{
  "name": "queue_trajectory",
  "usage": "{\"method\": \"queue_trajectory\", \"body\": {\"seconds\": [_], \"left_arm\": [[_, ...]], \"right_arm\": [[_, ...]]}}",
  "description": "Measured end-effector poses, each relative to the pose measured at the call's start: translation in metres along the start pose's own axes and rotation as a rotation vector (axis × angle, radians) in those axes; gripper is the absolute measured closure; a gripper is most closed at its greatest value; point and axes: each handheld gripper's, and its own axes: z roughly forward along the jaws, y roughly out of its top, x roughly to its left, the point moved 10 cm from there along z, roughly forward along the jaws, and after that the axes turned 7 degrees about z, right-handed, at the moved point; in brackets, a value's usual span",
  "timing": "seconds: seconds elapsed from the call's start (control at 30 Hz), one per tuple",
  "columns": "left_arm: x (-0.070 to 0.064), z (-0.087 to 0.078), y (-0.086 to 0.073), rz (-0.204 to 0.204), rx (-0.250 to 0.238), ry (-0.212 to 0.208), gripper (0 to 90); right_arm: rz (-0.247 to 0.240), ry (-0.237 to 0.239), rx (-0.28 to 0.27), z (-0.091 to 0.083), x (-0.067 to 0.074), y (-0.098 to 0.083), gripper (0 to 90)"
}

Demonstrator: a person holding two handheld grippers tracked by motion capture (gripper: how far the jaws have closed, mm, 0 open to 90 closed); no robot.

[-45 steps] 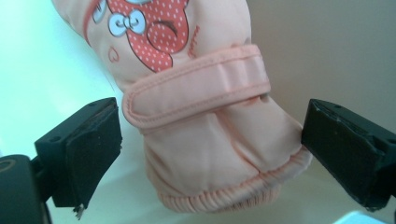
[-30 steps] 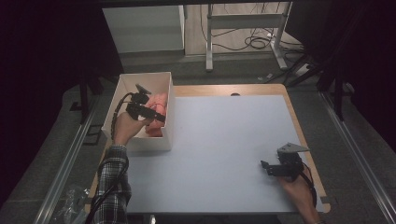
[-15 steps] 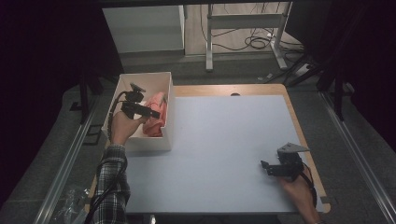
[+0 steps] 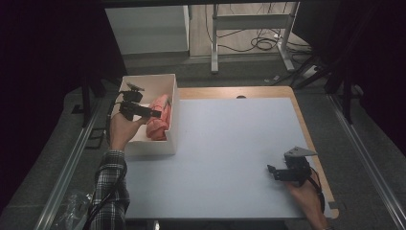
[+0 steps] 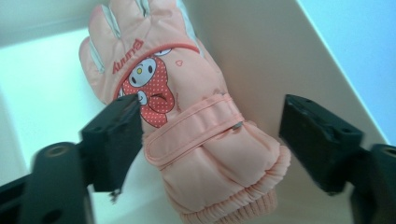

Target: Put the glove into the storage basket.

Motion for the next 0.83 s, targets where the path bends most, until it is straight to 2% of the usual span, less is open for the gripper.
{"method": "queue_trajectory", "body": {"seconds": [0.03,0.1,0.17,0.43,0.67,0.77,0.83], "left_arm": [[-0.004,-0.005,0.002,0.018,-0.025,0.014,13.2],[-0.007,-0.008,0.002,0.024,-0.039,0.015,11.4],[-0.013,-0.015,0.003,0.048,-0.066,0.017,7.7],[-0.036,-0.032,-0.012,0.132,-0.109,0.022,2.8],[-0.051,-0.034,-0.034,0.206,-0.128,0.028,1.4],[-0.055,-0.032,-0.042,0.208,-0.136,0.008,1.2],[-0.056,-0.03,-0.047,0.216,-0.132,0.011,1.1]], "right_arm": [[0.0,0.0,0.0,0.0,0.0,0.0,17.1],[0.0,0.0,0.0,0.0,0.0,0.0,17.1],[0.0,-0.001,0.0,0.0,0.0,0.0,17.1],[-0.001,-0.001,-0.001,0.0,0.0,0.0,17.1],[-0.002,-0.002,0.0,0.0,0.0,0.0,17.1],[-0.003,-0.002,0.002,0.0,0.0,0.0,17.0],[0.001,0.0,0.002,0.0,0.0,0.0,17.0]]}}
